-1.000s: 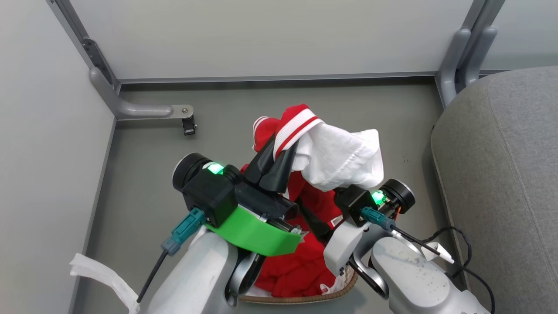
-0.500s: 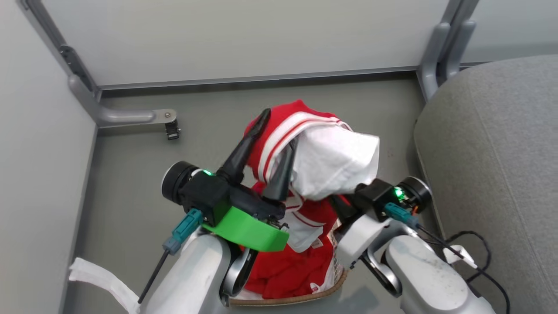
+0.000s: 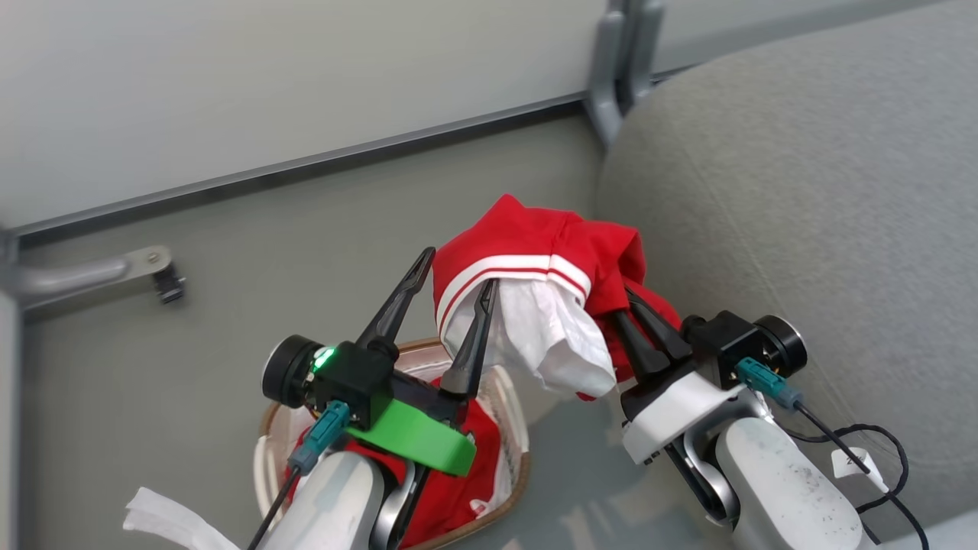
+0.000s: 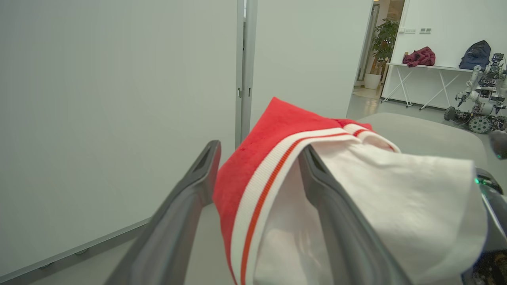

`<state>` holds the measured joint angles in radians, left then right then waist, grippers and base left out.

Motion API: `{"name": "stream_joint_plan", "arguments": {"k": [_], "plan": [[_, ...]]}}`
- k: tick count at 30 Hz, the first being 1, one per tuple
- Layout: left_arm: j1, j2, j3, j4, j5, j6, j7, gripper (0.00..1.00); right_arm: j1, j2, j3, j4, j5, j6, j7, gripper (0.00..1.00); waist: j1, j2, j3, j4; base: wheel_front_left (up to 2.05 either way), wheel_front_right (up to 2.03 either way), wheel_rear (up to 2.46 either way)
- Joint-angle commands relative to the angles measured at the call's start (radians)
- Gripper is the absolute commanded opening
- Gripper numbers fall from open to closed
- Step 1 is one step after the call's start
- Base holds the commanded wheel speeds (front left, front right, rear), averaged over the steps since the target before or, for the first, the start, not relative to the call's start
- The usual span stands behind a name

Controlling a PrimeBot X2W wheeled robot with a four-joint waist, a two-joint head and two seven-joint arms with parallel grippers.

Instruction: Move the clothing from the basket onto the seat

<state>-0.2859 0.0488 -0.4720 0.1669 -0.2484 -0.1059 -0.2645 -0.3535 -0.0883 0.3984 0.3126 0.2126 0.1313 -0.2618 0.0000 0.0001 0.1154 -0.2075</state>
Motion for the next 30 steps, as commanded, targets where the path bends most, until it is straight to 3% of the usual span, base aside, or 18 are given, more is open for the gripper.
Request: {"name": "stream_joint_plan", "arguments": {"k": [1, 12, 21, 30], "plan": [[0.022, 0.004, 0.006, 0.004, 0.003, -0.007, 0.000, 1.00, 0.017, -0.003, -0.005, -0.010, 0.012, -0.001, -0.005, 0.00, 0.0000, -0.0001, 0.019, -0.164, 0.00, 0.00, 0.00], [0.029, 0.004, -0.009, 0.041, 0.011, -0.022, 0.000, 1.00, 0.062, 0.010, -0.079, -0.058, 0.028, -0.001, -0.005, 0.00, 0.0000, -0.0001, 0.048, -0.334, 0.00, 0.00, 0.00], [0.003, 0.005, -0.046, 0.069, 0.012, -0.025, 0.000, 1.00, 0.058, -0.031, -0.131, -0.076, 0.008, -0.001, -0.005, 0.00, 0.0000, -0.0001, 0.080, -0.347, 0.00, 0.00, 0.00], [-0.013, 0.017, -0.020, 0.092, 0.057, -0.025, 0.000, 1.00, -0.176, -0.175, -0.154, -0.019, -0.031, -0.001, -0.005, 0.00, 0.0000, -0.0001, 0.180, -0.334, 0.00, 0.00, 0.00]]}}
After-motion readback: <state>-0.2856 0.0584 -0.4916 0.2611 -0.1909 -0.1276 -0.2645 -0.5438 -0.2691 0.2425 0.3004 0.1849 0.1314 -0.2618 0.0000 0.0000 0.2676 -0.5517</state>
